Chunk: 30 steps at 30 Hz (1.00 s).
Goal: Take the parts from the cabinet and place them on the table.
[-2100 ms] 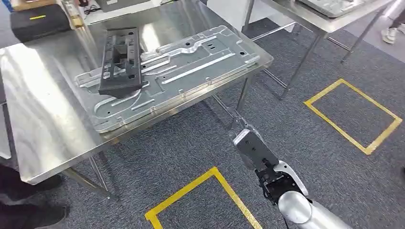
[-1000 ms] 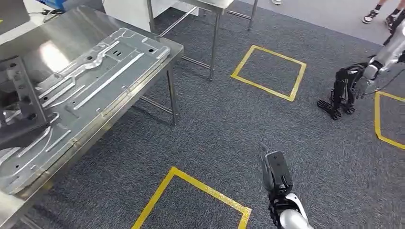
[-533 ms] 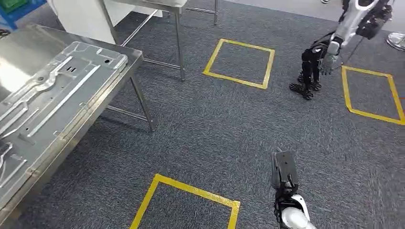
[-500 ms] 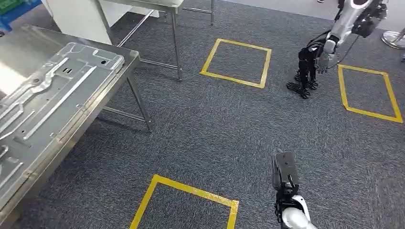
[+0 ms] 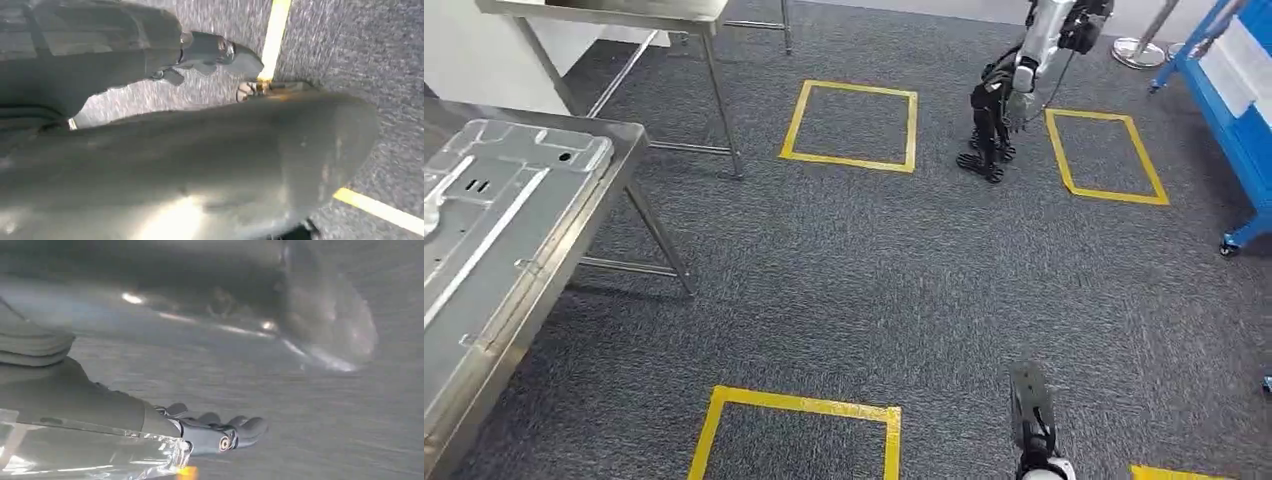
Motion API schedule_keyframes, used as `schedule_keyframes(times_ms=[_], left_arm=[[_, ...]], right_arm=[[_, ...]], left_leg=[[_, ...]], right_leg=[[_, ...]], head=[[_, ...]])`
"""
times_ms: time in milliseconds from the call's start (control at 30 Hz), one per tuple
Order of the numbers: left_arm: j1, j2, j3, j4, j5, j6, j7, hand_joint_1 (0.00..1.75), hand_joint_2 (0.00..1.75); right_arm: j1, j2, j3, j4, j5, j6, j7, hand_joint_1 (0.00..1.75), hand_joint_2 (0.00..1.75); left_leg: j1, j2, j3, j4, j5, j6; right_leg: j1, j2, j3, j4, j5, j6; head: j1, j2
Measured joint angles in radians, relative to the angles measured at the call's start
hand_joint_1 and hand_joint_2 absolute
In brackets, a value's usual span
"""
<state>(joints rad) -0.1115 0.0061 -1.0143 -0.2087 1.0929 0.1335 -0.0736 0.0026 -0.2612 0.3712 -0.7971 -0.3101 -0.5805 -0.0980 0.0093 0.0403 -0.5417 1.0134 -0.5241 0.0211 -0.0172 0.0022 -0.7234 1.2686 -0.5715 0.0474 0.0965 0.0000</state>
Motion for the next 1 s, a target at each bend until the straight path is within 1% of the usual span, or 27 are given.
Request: schedule_keyframes(times_ms=[33, 67, 100, 133, 167, 233, 267, 300, 333, 367, 433, 467, 500, 533, 567, 600, 633, 667, 700, 767, 800, 833, 867, 900, 933, 967, 1000], left_arm=[[-0.001, 0.0, 0.0, 0.0, -0.002, 0.0, 0.0, 0.0, 0.0], [-0.002, -0.001, 0.0, 0.0, -0.005, 0.0, 0.0, 0.0, 0.0], [-0.003, -0.002, 0.0, 0.0, -0.005, 0.0, 0.0, 0.0, 0.0], [-0.004, -0.003, 0.0, -0.001, -0.008, 0.0, 0.0, 0.0, 0.0], [-0.004, -0.002, 0.0, 0.0, -0.011, 0.0, 0.002, 0.0, 0.0], [-0.006, -0.003, 0.0, -0.001, -0.017, 0.001, 0.003, 0.0, 0.0], [-0.01, -0.006, 0.0, -0.002, -0.02, 0.001, 0.003, 0.0, 0.0], [-0.012, -0.007, 0.0, -0.002, -0.022, 0.002, 0.003, 0.0, 0.0], [-0.015, -0.007, 0.0, -0.002, -0.025, 0.003, 0.0, 0.0, 0.0], [-0.013, -0.007, 0.0, -0.002, -0.026, 0.004, 0.0, 0.0, 0.0], [-0.01, -0.007, 0.0, -0.002, -0.03, 0.005, 0.0, 0.0, 0.0], [-0.009, -0.007, -0.001, -0.002, -0.033, 0.005, -0.002, 0.0, 0.0], [-0.007, -0.007, -0.001, -0.002, -0.034, 0.006, -0.003, 0.0, 0.0], [-0.008, -0.007, -0.001, -0.002, -0.035, 0.007, -0.003, 0.0, 0.0], [-0.008, -0.007, -0.001, -0.002, -0.035, 0.008, -0.004, 0.0, 0.0], [-0.008, -0.006, -0.001, -0.002, -0.036, 0.008, -0.005, 0.0, 0.0], [-0.008, -0.005, -0.001, -0.002, -0.036, 0.008, -0.005, 0.0, 0.0], [-0.008, -0.005, -0.001, -0.002, -0.036, 0.008, -0.006, 0.0, 0.0], [-0.008, -0.005, -0.001, -0.001, -0.037, 0.008, -0.007, 0.0, 0.0], [-0.007, -0.004, -0.002, -0.001, -0.037, 0.008, -0.007, 0.0, 0.0], [-0.009, -0.004, -0.002, -0.001, -0.037, 0.008, -0.008, 0.0, 0.0], [-0.01, -0.003, -0.002, -0.001, -0.037, 0.008, -0.008, 0.0, 0.0], [-0.007, -0.003, -0.002, -0.001, -0.037, 0.008, -0.008, 0.0, 0.0], [-0.004, -0.003, -0.002, 0.0, -0.037, 0.01, -0.005, 0.0, 0.0], [-0.003, -0.002, -0.002, 0.0, -0.037, 0.014, -0.001, 0.0, 0.0], [-0.003, -0.001, -0.002, 0.001, -0.037, 0.016, 0.001, 0.0, 0.0], [-0.004, 0.0, -0.002, 0.001, -0.037, 0.019, 0.003, 0.0, 0.0]], right_arm=[[-0.004, 0.017, 0.005, 0.055, 0.008, 0.007, 0.011, 0.0, 0.0], [-0.008, 0.035, 0.009, 0.108, 0.01, 0.014, 0.028, 0.0, 0.0], [-0.011, 0.051, 0.014, 0.146, 0.012, 0.021, 0.046, 0.0, 0.0], [-0.02, 0.068, 0.02, 0.183, 0.019, 0.03, 0.078, 0.0, 0.0], [-0.032, 0.083, 0.027, 0.213, 0.029, 0.04, 0.1, 0.0, 0.0], [-0.04, 0.109, 0.044, 0.282, 0.054, 0.069, 0.178, 0.0, 0.0], [-0.04, 0.12, 0.055, 0.31, 0.063, 0.079, 0.209, 0.0, 0.0], [-0.038, 0.129, 0.061, 0.328, 0.069, 0.085, 0.229, 0.0, 0.0], [-0.043, 0.142, 0.071, 0.351, 0.077, 0.093, 0.245, 0.0, 0.0], [-0.055, 0.148, 0.079, 0.372, 0.082, 0.099, 0.259, 0.0, 0.0], [-0.068, 0.165, 0.094, 0.406, 0.087, 0.114, 0.28, 0.0, 0.0], [-0.069, 0.17, 0.1, 0.42, 0.088, 0.121, 0.288, 0.0, 0.0], [-0.069, 0.174, 0.105, 0.432, 0.088, 0.127, 0.295, 0.0, 0.0], [-0.067, 0.177, 0.11, 0.443, 0.088, 0.132, 0.299, 0.0, 0.0], [-0.068, 0.18, 0.114, 0.451, 0.088, 0.134, 0.301, 0.0, 0.0], [-0.07, 0.184, 0.119, 0.458, 0.089, 0.136, 0.302, 0.0, 0.0], [-0.072, 0.186, 0.122, 0.463, 0.089, 0.139, 0.303, 0.0, 0.0], [-0.077, 0.186, 0.124, 0.47, 0.09, 0.14, 0.304, 0.0, 0.0], [-0.078, 0.186, 0.125, 0.475, 0.09, 0.14, 0.304, 0.0, 0.0], [-0.078, 0.188, 0.132, 0.49, 0.09, 0.141, 0.305, 0.0, 0.0], [-0.077, 0.19, 0.137, 0.496, 0.09, 0.141, 0.308, 0.0, 0.0], [-0.076, 0.193, 0.14, 0.499, 0.09, 0.143, 0.309, 0.0, 0.0], [-0.082, 0.194, 0.144, 0.502, 0.091, 0.144, 0.311, 0.0, 0.0], [-0.089, 0.196, 0.147, 0.504, 0.093, 0.145, 0.313, 0.0, 0.0], [-0.091, 0.199, 0.15, 0.506, 0.096, 0.146, 0.317, 0.0, 0.0], [-0.09, 0.201, 0.153, 0.508, 0.099, 0.146, 0.32, 0.0, 0.0], [-0.086, 0.202, 0.156, 0.512, 0.1, 0.146, 0.323, 0.0, 0.0]], left_leg=[[0.0, 0.012, 0.004, 0.0, -0.004, -0.002], [-0.001, 0.023, 0.01, 0.0, -0.008, -0.006], [-0.001, 0.033, 0.016, 0.0, -0.013, -0.011], [-0.007, 0.045, 0.017, 0.0, -0.018, -0.018], [-0.007, 0.055, 0.019, -0.001, -0.02, -0.024], [-0.002, 0.076, 0.028, -0.007, -0.024, -0.033], [-0.001, 0.087, 0.036, -0.009, -0.029, -0.04], [0.004, 0.028, 0.037, 0.0, -0.041, -0.048], [0.006, -0.044, 0.02, 0.039, -0.066, -0.046], [0.005, -0.055, -0.016, 0.109, -0.101, -0.044], [0.005, -0.054, -0.106, 0.266, -0.16, -0.044], [0.005, -0.051, -0.136, 0.305, -0.16, -0.044], [0.005, -0.046, -0.141, 0.294, -0.133, -0.043], [0.006, -0.047, -0.124, 0.242, -0.085, -0.042], [0.007, -0.056, -0.091, 0.163, -0.031, -0.04], [0.01, -0.092, -0.057, 0.078, 0.018, -0.039], [0.017, -0.165, -0.04, 0.043, 0.014, -0.034], [0.018, -0.162, -0.033, 0.021, 0.01, -0.035], [0.012, -0.148, -0.031, 0.024, 0.009, -0.034], [0.008, -0.12, -0.025, 0.02, 0.009, -0.021], [0.014, -0.103, -0.018, 0.008, 0.013, -0.013], [0.012, -0.085, -0.011, 0.002, 0.013, -0.01], [0.008, -0.064, -0.006, 0.0, 0.011, -0.004], [0.005, -0.038, -0.004, 0.0, 0.008, -0.001], [0.004, -0.016, -0.002, 0.0, 0.004, 0.0], [0.003, 0.003, -0.001, 0.0, 0.0, 0.0], [0.002, 0.017, 0.003, 0.0, -0.003, -0.001]], right_leg=[[-0.001, -0.004, 0.029, -0.059, 0.041, -0.002], [-0.001, -0.017, 0.073, -0.147, 0.086, -0.006], [0.004, -0.058, 0.116, -0.232, 0.117, -0.012], [0.021, -0.085, 0.129, -0.253, 0.094, -0.015], [0.021, -0.073, 0.125, -0.256, 0.099, -0.027], [0.027, -0.05, 0.124, -0.256, 0.095, -0.037], [0.028, -0.037, 0.131, -0.265, 0.097, -0.045], [0.02, -0.032, 0.14, -0.274, 0.102, -0.051], [0.02, -0.025, 0.142, -0.276, 0.101, -0.058], [0.019, -0.014, 0.142, -0.275, 0.101, -0.065], [0.024, 0.014, 0.143, -0.275, 0.098, -0.07], [0.025, 0.03, 0.144, -0.273, 0.097, -0.071], [0.025, 0.044, 0.147, -0.272, 0.095, -0.071], [0.024, 0.06, 0.15, -0.27, 0.092, -0.07], [0.023, 0.074, 0.153, -0.266, 0.089, -0.067], [0.02, 0.088, 0.155, -0.261, 0.084, -0.062], [0.018, 0.098, 0.152, -0.255, 0.079, -0.057], [0.017, 0.113, 0.146, -0.244, 0.075, -0.05], [0.011, 0.124, 0.144, -0.249, 0.078, -0.044], [0.007, 0.157, 0.139, -0.258, 0.083, -0.028], [0.008, 0.135, 0.139, -0.256, 0.077, -0.026], [0.012, 0.073, 0.131, -0.234, 0.062, -0.022], [0.01, 0.035, 0.101, -0.177, 0.029, -0.017], [0.009, 0.016, 0.057, -0.092, -0.011, -0.012], [0.007, 0.008, 0.017, -0.016, -0.04, -0.007], [0.007, 0.002, -0.006, 0.03, -0.05, -0.005], [0.005, 0.0, -0.005, 0.033, -0.038, -0.004]], head=[[0.003, 0.0], [0.005, 0.0], [0.008, 0.0], [0.009, 0.0], [0.008, 0.0], [-0.005, 0.0], [-0.006, 0.0], [-0.003, 0.0], [-0.008, 0.0], [-0.014, 0.0], [-0.028, 0.0], [-0.033, 0.0], [-0.037, 0.0], [-0.039, 0.0], [-0.039, 0.0], [-0.042, 0.0], [-0.044, 0.0], [-0.045, 0.0], [-0.045, 0.0], [-0.046, 0.0], [-0.045, 0.0], [-0.033, 0.0], [-0.02, 0.0], [-0.018, 0.0], [-0.018, 0.0], [-0.018, 0.0], [-0.017, 0.0]])
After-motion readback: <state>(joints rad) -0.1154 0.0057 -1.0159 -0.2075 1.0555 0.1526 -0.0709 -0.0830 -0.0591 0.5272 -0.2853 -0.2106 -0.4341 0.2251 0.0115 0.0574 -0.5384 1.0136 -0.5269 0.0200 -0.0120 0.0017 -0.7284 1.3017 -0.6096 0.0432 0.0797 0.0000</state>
